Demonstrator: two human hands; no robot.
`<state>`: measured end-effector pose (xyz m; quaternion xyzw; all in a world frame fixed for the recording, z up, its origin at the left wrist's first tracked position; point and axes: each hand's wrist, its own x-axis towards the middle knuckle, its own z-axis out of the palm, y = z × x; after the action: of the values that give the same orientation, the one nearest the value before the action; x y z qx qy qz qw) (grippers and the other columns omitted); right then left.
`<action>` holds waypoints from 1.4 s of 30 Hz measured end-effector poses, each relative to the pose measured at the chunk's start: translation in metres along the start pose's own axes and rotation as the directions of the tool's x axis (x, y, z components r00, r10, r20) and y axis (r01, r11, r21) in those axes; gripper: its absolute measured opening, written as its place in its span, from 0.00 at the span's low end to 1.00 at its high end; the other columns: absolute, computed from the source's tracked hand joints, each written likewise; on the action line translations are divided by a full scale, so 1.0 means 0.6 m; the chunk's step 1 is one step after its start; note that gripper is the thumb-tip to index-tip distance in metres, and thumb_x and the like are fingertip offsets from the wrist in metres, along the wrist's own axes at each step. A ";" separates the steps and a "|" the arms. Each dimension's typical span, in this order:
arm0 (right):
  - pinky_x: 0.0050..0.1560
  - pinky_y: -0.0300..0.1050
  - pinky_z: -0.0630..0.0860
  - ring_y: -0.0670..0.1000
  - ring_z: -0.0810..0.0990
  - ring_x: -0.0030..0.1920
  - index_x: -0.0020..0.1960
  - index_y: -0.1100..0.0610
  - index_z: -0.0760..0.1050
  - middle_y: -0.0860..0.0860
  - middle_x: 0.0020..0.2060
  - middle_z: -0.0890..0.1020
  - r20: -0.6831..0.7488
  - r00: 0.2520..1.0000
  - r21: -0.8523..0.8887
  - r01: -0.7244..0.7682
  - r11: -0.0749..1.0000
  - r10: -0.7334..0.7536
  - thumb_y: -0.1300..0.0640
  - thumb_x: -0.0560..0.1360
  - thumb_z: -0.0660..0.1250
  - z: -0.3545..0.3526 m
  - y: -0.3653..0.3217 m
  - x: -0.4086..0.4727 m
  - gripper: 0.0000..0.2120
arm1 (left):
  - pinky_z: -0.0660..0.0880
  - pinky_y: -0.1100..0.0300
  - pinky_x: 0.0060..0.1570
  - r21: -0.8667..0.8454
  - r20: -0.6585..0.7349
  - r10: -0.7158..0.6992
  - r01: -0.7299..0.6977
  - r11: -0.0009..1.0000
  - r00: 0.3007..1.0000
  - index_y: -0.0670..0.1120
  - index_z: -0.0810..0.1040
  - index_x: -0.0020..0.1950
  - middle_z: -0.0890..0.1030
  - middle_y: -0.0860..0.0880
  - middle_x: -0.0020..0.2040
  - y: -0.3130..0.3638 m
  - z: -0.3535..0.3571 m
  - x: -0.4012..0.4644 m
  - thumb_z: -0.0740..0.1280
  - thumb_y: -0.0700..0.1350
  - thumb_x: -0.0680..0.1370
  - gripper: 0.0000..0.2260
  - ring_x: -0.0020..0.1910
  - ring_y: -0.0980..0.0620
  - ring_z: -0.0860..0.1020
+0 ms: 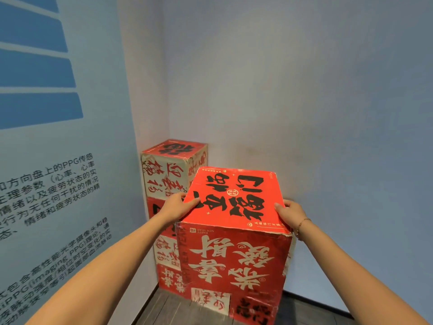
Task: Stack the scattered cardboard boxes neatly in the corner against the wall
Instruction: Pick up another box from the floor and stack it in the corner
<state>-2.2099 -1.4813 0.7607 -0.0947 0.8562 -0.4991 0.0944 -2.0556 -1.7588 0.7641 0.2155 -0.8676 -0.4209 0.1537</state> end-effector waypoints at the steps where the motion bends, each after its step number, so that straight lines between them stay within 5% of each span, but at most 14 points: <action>1: 0.57 0.53 0.76 0.58 0.80 0.50 0.56 0.60 0.77 0.57 0.48 0.82 0.004 1.000 -0.005 0.006 1.000 -0.006 0.51 0.77 0.60 0.004 -0.012 0.022 0.15 | 0.74 0.66 0.32 -0.007 -0.005 0.003 -0.003 1.000 1.000 0.48 0.81 0.48 0.83 0.54 0.38 -0.001 0.000 0.026 0.67 0.56 0.76 0.12 0.35 0.56 0.81; 5: 0.45 0.44 0.72 0.55 0.79 0.43 0.56 0.59 0.75 0.55 0.44 0.80 0.004 1.000 -0.019 0.023 1.000 -0.023 0.52 0.79 0.58 0.024 -0.036 0.108 0.14 | 0.80 0.51 0.45 -0.064 -0.036 0.008 -0.010 0.998 0.999 0.48 0.82 0.49 0.85 0.50 0.41 -0.011 -0.002 0.123 0.69 0.56 0.75 0.13 0.39 0.50 0.83; 12: 0.55 0.52 0.76 0.59 0.80 0.49 0.58 0.61 0.75 0.59 0.49 0.82 -0.028 1.000 -0.039 -0.010 0.999 0.009 0.52 0.79 0.59 0.085 -0.052 0.239 0.15 | 0.75 0.61 0.41 0.024 -0.015 0.038 -0.038 0.999 0.999 0.49 0.80 0.49 0.80 0.57 0.39 -0.040 0.000 0.283 0.68 0.56 0.76 0.11 0.38 0.57 0.79; 15: 0.45 0.46 0.76 0.56 0.80 0.41 0.55 0.59 0.75 0.57 0.44 0.81 -0.056 0.998 -0.014 -0.024 1.000 0.023 0.53 0.80 0.58 0.116 -0.068 0.295 0.12 | 0.70 0.68 0.35 0.069 0.009 0.069 -0.070 0.995 0.998 0.49 0.78 0.47 0.79 0.57 0.39 -0.053 -0.007 0.361 0.68 0.55 0.76 0.10 0.37 0.61 0.75; 17: 0.40 0.44 0.75 0.53 0.78 0.37 0.53 0.58 0.73 0.56 0.41 0.80 -0.079 0.996 0.005 -0.050 0.999 0.050 0.54 0.80 0.58 0.134 -0.083 0.329 0.09 | 0.70 0.64 0.37 0.070 0.021 0.100 -0.101 0.992 0.995 0.48 0.79 0.48 0.80 0.54 0.41 -0.057 -0.015 0.418 0.68 0.55 0.76 0.11 0.40 0.56 0.77; 22: 0.55 0.56 0.77 0.61 0.81 0.48 0.57 0.59 0.75 0.59 0.48 0.83 -0.153 0.983 0.029 -0.095 0.995 0.098 0.51 0.79 0.59 0.168 -0.108 0.414 0.15 | 0.67 0.66 0.32 0.112 0.050 0.159 -0.164 0.980 0.986 0.50 0.75 0.41 0.74 0.58 0.33 -0.057 -0.033 0.537 0.68 0.54 0.76 0.09 0.31 0.62 0.71; 27: 0.50 0.54 0.79 0.59 0.81 0.44 0.56 0.57 0.73 0.58 0.44 0.82 -0.209 0.968 0.071 -0.125 0.990 0.137 0.51 0.79 0.59 0.198 -0.121 0.455 0.12 | 0.64 0.68 0.25 0.200 0.097 0.191 -0.207 0.958 0.977 0.52 0.67 0.30 0.71 0.54 0.28 -0.062 -0.039 0.615 0.68 0.54 0.76 0.18 0.27 0.60 0.66; 30: 0.50 0.52 0.77 0.58 0.80 0.43 0.58 0.59 0.74 0.58 0.44 0.82 -0.230 0.961 0.078 -0.136 0.988 0.151 0.51 0.78 0.60 0.207 -0.128 0.481 0.14 | 0.65 0.67 0.32 0.249 0.139 0.198 -0.228 0.941 0.970 0.49 0.76 0.39 0.81 0.46 0.45 -0.066 -0.039 0.646 0.67 0.55 0.76 0.11 0.33 0.57 0.72; 32: 0.50 0.53 0.78 0.58 0.80 0.42 0.56 0.59 0.74 0.58 0.42 0.82 -0.239 0.958 0.088 -0.139 0.986 0.156 0.52 0.78 0.60 0.212 -0.132 0.499 0.13 | 0.73 0.60 0.48 0.272 0.142 0.239 -0.270 0.924 0.961 0.43 0.77 0.59 0.80 0.44 0.57 -0.078 -0.037 0.675 0.68 0.56 0.75 0.20 0.49 0.50 0.78; 34: 0.46 0.52 0.79 0.57 0.80 0.39 0.55 0.59 0.74 0.57 0.39 0.81 -0.237 0.957 0.099 -0.148 0.984 0.168 0.53 0.78 0.61 0.216 -0.134 0.517 0.11 | 0.74 0.55 0.56 0.315 0.138 0.305 -0.333 0.889 0.943 0.43 0.73 0.66 0.79 0.46 0.60 -0.084 -0.033 0.697 0.69 0.57 0.74 0.26 0.58 0.48 0.77; 37: 0.32 0.43 0.74 0.52 0.77 0.29 0.54 0.60 0.75 0.55 0.31 0.79 -0.216 0.958 0.148 -0.157 0.976 0.187 0.55 0.78 0.61 0.218 -0.134 0.547 0.10 | 0.74 0.57 0.44 0.363 0.137 0.346 -0.372 0.854 0.928 0.45 0.77 0.55 0.80 0.49 0.48 -0.086 -0.022 0.724 0.69 0.56 0.74 0.17 0.49 0.48 0.77; 40: 0.33 0.44 0.73 0.55 0.76 0.32 0.54 0.61 0.74 0.56 0.34 0.78 -0.194 0.961 0.195 -0.159 0.968 0.197 0.57 0.79 0.61 0.221 -0.134 0.575 0.10 | 0.64 0.60 0.32 0.386 0.130 0.358 -0.380 0.841 0.925 0.50 0.74 0.42 0.74 0.54 0.36 -0.097 -0.009 0.751 0.66 0.57 0.75 0.11 0.39 0.50 0.74; 42: 0.36 0.45 0.76 0.55 0.78 0.33 0.53 0.60 0.73 0.55 0.35 0.79 -0.177 0.963 0.217 -0.163 0.963 0.203 0.56 0.79 0.60 0.225 -0.136 0.590 0.08 | 0.68 0.57 0.36 0.401 0.133 0.351 -0.374 0.836 0.927 0.49 0.75 0.42 0.76 0.53 0.38 -0.105 -0.002 0.769 0.64 0.58 0.76 0.13 0.41 0.50 0.74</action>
<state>-2.5111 -1.7243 0.7428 0.0449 0.8118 -0.5787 0.0639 -2.4365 -2.0267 0.7539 0.0638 -0.9662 -0.1938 0.1575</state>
